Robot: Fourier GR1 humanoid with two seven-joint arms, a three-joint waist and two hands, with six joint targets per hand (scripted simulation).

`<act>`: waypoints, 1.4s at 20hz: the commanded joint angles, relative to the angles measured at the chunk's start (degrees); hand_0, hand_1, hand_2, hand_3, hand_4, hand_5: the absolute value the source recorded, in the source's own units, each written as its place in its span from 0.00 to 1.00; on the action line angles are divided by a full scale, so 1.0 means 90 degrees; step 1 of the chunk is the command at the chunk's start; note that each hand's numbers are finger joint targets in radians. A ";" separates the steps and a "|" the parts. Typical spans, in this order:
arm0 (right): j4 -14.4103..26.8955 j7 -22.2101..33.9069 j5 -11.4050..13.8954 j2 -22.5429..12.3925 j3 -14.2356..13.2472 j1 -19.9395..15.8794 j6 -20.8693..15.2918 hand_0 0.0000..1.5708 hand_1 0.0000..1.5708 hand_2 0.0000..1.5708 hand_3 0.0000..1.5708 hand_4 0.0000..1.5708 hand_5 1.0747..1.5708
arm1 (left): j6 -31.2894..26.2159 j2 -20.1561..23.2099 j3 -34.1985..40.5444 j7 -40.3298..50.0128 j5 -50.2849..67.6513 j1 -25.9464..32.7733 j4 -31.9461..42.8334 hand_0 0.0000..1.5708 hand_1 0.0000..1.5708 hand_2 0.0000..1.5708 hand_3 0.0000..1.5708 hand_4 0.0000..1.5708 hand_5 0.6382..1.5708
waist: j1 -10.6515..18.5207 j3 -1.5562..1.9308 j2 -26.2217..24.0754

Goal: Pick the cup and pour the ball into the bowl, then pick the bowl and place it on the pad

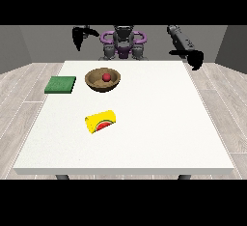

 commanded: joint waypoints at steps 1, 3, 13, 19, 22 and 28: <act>0.0610 -0.0664 0.0156 0.0295 0.0121 0.0180 0.0003 0.00 0.00 0.00 0.00 0.30 1.00 | -0.0580 0.0984 0.0260 0.0356 0.0206 -0.0356 0.0036 0.00 0.00 0.00 0.00 0.00 0.95 | 0.0045 0.0018 0.0304; 0.1339 -0.0618 0.0108 0.0328 -0.0028 -0.0345 -0.0135 0.00 0.00 0.00 0.00 0.29 0.99 | -0.0337 0.0868 0.0024 0.0751 0.0084 -0.0664 -0.0130 0.00 0.00 0.00 0.00 0.00 0.94 | 0.0161 0.0020 0.0179; 0.3785 -0.2228 -0.0509 0.0058 -0.0780 -0.0760 0.0781 0.00 0.00 0.00 0.00 0.21 1.00 | -0.0613 0.2178 0.0146 0.2098 0.0213 -0.1470 -0.0429 0.00 0.00 0.00 0.00 0.00 0.97 | -0.0029 0.0023 0.0368; 0.5399 -0.3130 -0.0486 0.0224 -0.1037 -0.1127 0.0780 0.00 0.00 0.00 0.00 0.20 1.00 | -0.0826 0.2363 0.0171 0.2733 0.0587 -0.1914 -0.0809 0.00 0.00 0.00 0.00 0.00 0.97 | 0.0252 0.0027 0.0425; 0.5859 -0.2950 -0.0576 0.0069 -0.1116 -0.1580 0.0831 0.00 0.00 0.00 0.00 0.24 1.00 | -0.0438 0.2302 0.0181 0.2599 0.0454 -0.1922 -0.0875 0.00 0.00 0.00 0.00 0.00 0.96 | 0.0092 0.0022 0.0435; 0.6722 -0.3051 -0.0693 -0.0198 -0.1324 -0.1897 0.0989 0.00 0.00 0.00 0.00 0.26 1.00 | -0.0866 0.2629 0.0314 0.2847 0.0757 -0.1914 -0.0862 0.00 0.00 0.00 0.00 0.00 0.96 | 0.0189 0.0021 0.0436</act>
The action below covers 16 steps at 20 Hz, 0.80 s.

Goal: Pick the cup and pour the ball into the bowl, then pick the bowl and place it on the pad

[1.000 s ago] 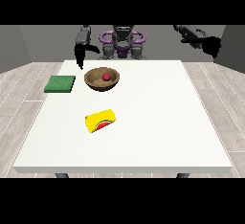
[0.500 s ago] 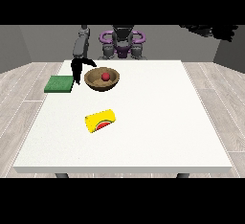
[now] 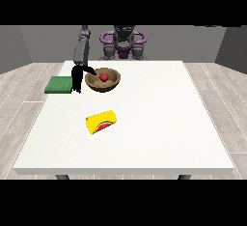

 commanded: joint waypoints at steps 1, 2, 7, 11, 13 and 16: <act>0.0631 -0.0620 0.0105 0.0266 -0.0021 -0.0213 -0.0209 0.00 0.00 0.00 0.00 0.24 1.00 | -0.0090 0.0189 0.0111 0.0033 0.0146 -0.0129 -0.0083 0.00 0.00 0.00 0.00 0.00 0.96 | 0.0128 0.0000 0.0244; 0.0758 -0.0423 0.0060 -0.0002 -0.0082 -0.0472 -0.0080 0.00 0.00 0.00 0.00 0.24 1.00 | -0.0126 0.0476 0.0183 0.0375 0.0246 -0.0487 0.0026 0.00 0.00 0.00 0.00 0.00 0.95 | 0.0026 0.0001 0.0352; 0.1133 -0.0540 -0.0093 -0.0158 -0.0241 -0.0697 0.0095 0.00 0.00 0.00 0.00 0.19 0.99 | 0.0116 0.0165 0.0030 0.0228 0.0173 -0.0317 -0.0337 0.00 0.00 0.00 0.00 0.00 0.95 | 0.0141 0.0002 0.0387; 0.1058 -0.0693 0.0185 0.0376 0.0036 -0.0634 -0.0465 0.00 0.00 0.00 0.00 0.20 1.00 | 0.0020 0.0149 -0.0030 0.0346 0.0234 -0.0353 -0.0243 0.00 0.00 0.00 0.00 0.00 0.96 | 0.0215 -0.0003 0.0177; 0.1180 -0.0846 0.0328 0.0491 0.0058 -0.0793 -0.0770 0.00 0.00 0.00 0.00 0.26 1.00 | -0.0028 0.0265 -0.0051 0.0634 0.0355 -0.0717 -0.0295 0.00 0.00 0.00 0.00 0.00 0.97 | 0.0429 0.0001 0.0424; 0.1068 -0.0895 0.0413 0.0571 0.0080 -0.0799 -0.1047 0.00 0.00 0.00 0.00 0.28 1.00 | -0.0292 0.0296 -0.0004 0.0478 0.0467 -0.0666 -0.0268 0.00 0.00 0.00 0.00 0.00 0.96 | 0.0647 -0.0005 0.0511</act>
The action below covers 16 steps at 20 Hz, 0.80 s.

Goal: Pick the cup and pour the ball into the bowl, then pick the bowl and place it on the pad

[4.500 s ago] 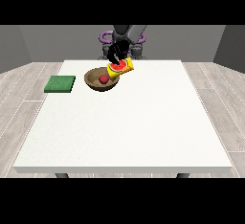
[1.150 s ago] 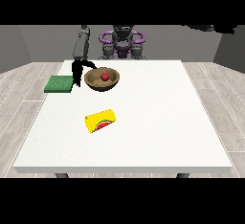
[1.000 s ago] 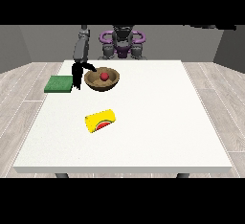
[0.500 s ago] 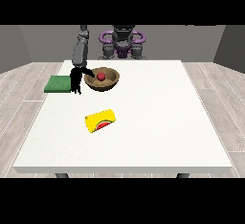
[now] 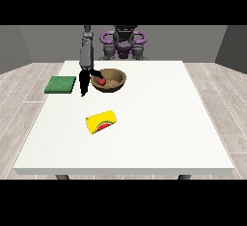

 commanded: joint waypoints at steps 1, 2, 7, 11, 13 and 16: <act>0.0453 0.0473 0.0192 0.0476 0.0252 -0.0276 -0.0671 0.00 0.00 0.00 0.00 0.28 1.00 | -0.0007 -0.0085 -0.0131 0.0012 -0.0047 -0.0024 -0.0030 0.00 0.00 0.00 0.00 0.00 0.96 | 0.0319 0.0135 0.0121; 0.0354 0.0511 0.0173 0.0408 0.0198 -0.0363 -0.0629 0.00 0.00 0.00 0.00 0.28 1.00 | -0.0220 0.0108 0.0047 -0.0183 0.0060 -0.0068 0.0104 0.00 0.00 0.00 0.00 0.00 0.97 | 0.0284 0.0131 0.0318; 0.0742 0.0903 0.0177 0.0188 0.0029 -0.0040 -0.0910 0.84 0.84 0.77 0.00 0.30 0.90 | -0.0216 0.0201 0.0008 0.0217 0.0156 -0.0159 -0.0011 0.00 0.00 0.00 0.00 0.00 0.96 | 0.0427 0.0137 0.0233; 0.0502 0.1109 0.0980 0.0056 0.0512 0.0275 -0.1600 1.00 1.00 1.00 1.00 0.75 0.69 | -0.0302 0.0188 0.0134 0.0127 0.0263 -0.0085 0.0254 0.00 0.00 0.00 0.00 0.00 0.97 | 0.0390 0.0122 0.0033; 0.0354 0.1554 0.1263 -0.0166 0.0653 0.0173 -0.1867 1.00 1.00 1.00 1.00 0.75 0.75 | -0.0397 0.0196 0.0145 0.0113 0.0265 0.0030 0.0442 0.00 0.00 0.00 0.00 0.00 0.97 | 0.0309 0.0119 -0.0200; -0.0139 0.2489 0.1709 -0.0584 0.1068 0.0063 -0.1891 1.00 1.00 1.00 1.00 0.74 0.80 | -0.0558 0.0343 0.0308 -0.0365 0.0125 0.0377 0.0945 0.00 0.00 0.00 0.00 0.00 0.97 | -0.0048 0.0106 -0.0438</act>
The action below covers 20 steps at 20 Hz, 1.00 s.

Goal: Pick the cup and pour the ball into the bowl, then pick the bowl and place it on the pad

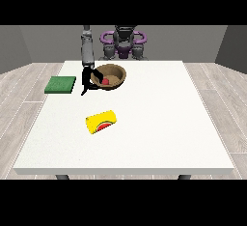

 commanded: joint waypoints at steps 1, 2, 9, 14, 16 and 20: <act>-0.0070 0.1492 0.0413 -0.0282 0.0435 -0.0029 -0.0053 1.00 1.00 1.00 1.00 0.77 0.81 | -0.0033 0.0136 0.0131 -0.0139 -0.0103 0.0303 0.0616 0.00 0.00 0.00 0.00 0.00 0.97 | -0.0433 0.0123 -0.0398; -0.0280 0.2064 0.0419 -0.0435 0.0453 -0.0473 -0.0048 1.00 1.00 1.00 1.00 0.78 0.80 | 0.0023 0.0039 0.0104 -0.0458 -0.0257 0.0490 0.0716 0.00 0.00 0.00 0.00 0.00 0.98 | -0.0469 0.0119 -0.0352; -0.0893 0.3628 0.0477 -0.0836 0.0652 -0.0802 0.0457 1.00 1.00 1.00 1.00 0.80 0.81 | -0.0661 0.0658 0.0433 -0.0926 -0.0236 0.1247 0.1523 0.00 0.00 0.00 0.00 0.00 0.97 | -0.0930 0.0137 -0.0886; -0.0558 0.3289 0.0343 -0.1267 0.0307 -0.1127 0.0788 1.00 1.00 1.00 1.00 0.82 0.87 | -0.0530 0.0824 0.0519 -0.1102 -0.0177 0.1050 0.1406 0.00 0.00 0.00 0.00 0.00 0.97 | -0.0920 0.0144 -0.0303; -0.0335 0.2949 0.0294 -0.1397 0.0208 -0.0970 0.0980 1.00 1.00 1.00 1.00 0.82 0.87 | -0.0293 0.0656 0.0449 -0.1069 -0.0207 0.1086 0.1246 0.00 0.00 0.00 0.00 0.00 0.96 | -0.0962 0.0147 -0.0294; -0.0145 0.2631 0.0382 -0.1789 0.0116 -0.0938 0.1230 1.00 1.00 1.00 1.00 0.82 0.89 | -0.0273 0.0781 0.0456 -0.1042 -0.0186 0.1052 0.1168 0.00 0.00 0.00 0.00 0.00 0.97 | -0.1012 0.0148 -0.0252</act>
